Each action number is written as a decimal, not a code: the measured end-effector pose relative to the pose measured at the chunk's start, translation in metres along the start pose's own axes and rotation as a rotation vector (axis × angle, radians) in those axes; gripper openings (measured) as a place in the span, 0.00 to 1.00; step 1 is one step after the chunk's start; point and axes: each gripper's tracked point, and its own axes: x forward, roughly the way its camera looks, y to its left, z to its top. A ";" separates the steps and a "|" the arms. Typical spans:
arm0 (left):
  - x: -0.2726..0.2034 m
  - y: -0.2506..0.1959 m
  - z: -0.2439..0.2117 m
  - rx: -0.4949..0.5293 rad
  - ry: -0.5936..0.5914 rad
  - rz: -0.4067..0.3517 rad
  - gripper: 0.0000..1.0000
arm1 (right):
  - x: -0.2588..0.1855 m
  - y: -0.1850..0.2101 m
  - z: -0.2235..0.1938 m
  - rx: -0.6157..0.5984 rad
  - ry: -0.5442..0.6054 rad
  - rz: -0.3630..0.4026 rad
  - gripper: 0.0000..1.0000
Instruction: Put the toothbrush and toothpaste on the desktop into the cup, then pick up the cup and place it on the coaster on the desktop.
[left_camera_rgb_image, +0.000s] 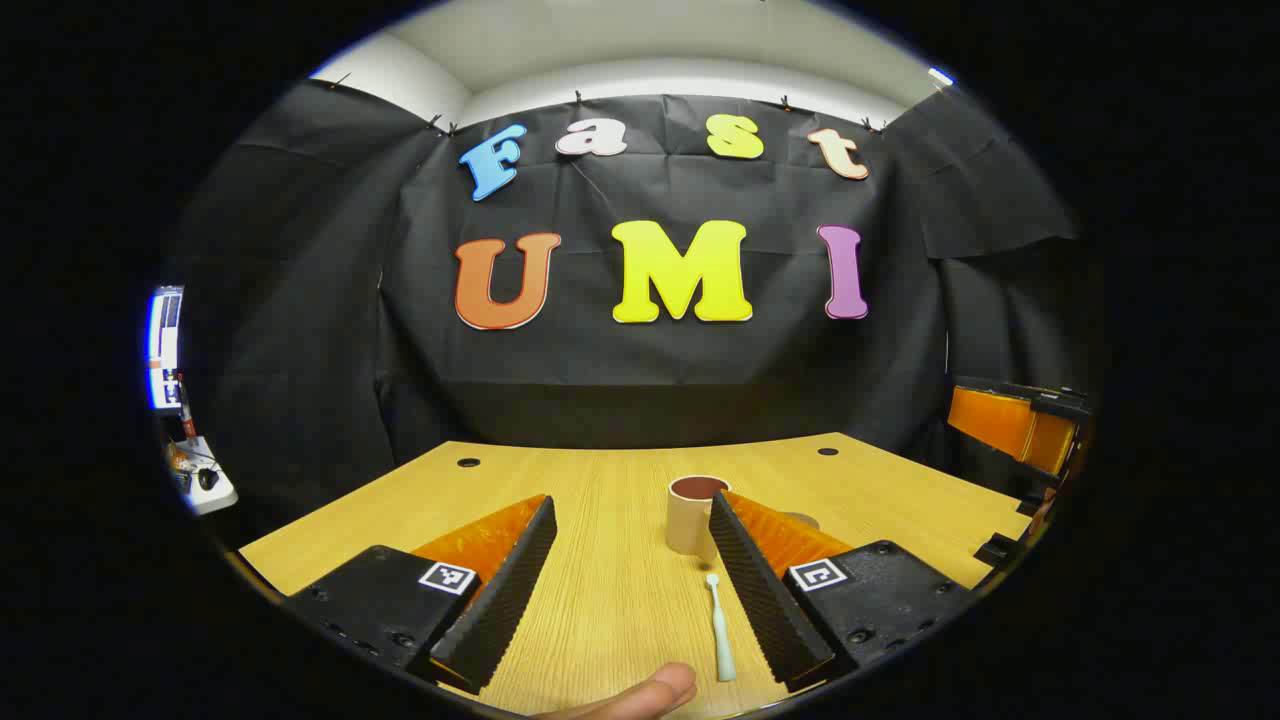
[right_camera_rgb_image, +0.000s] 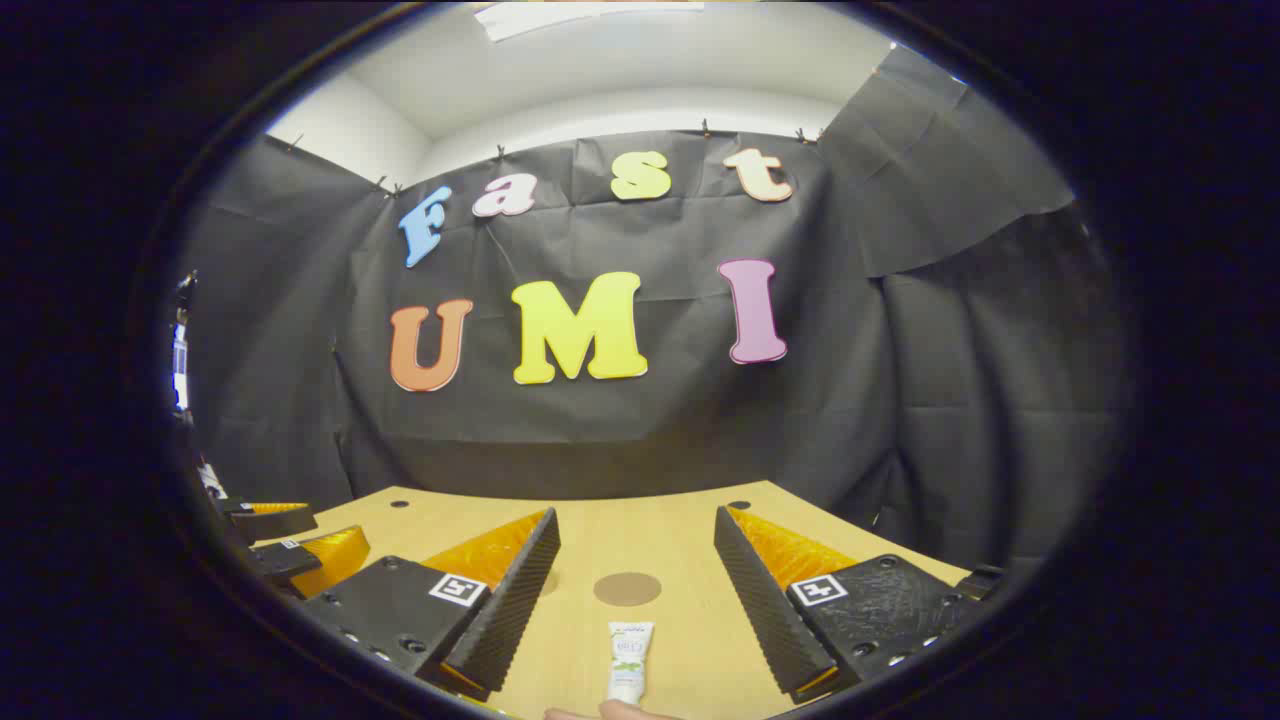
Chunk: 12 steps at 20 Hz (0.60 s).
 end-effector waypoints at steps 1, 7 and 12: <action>0.000 0.000 -0.002 -0.012 0.010 0.003 0.98 | -0.001 -0.005 0.001 -0.021 -0.003 -0.011 0.93; -0.002 -0.006 -0.001 -0.013 0.015 -0.009 0.98 | -0.011 -0.014 0.007 -0.043 -0.033 -0.005 0.96; -0.001 -0.014 0.004 -0.019 0.007 -0.017 0.98 | -0.019 -0.019 0.005 -0.042 -0.027 0.005 0.94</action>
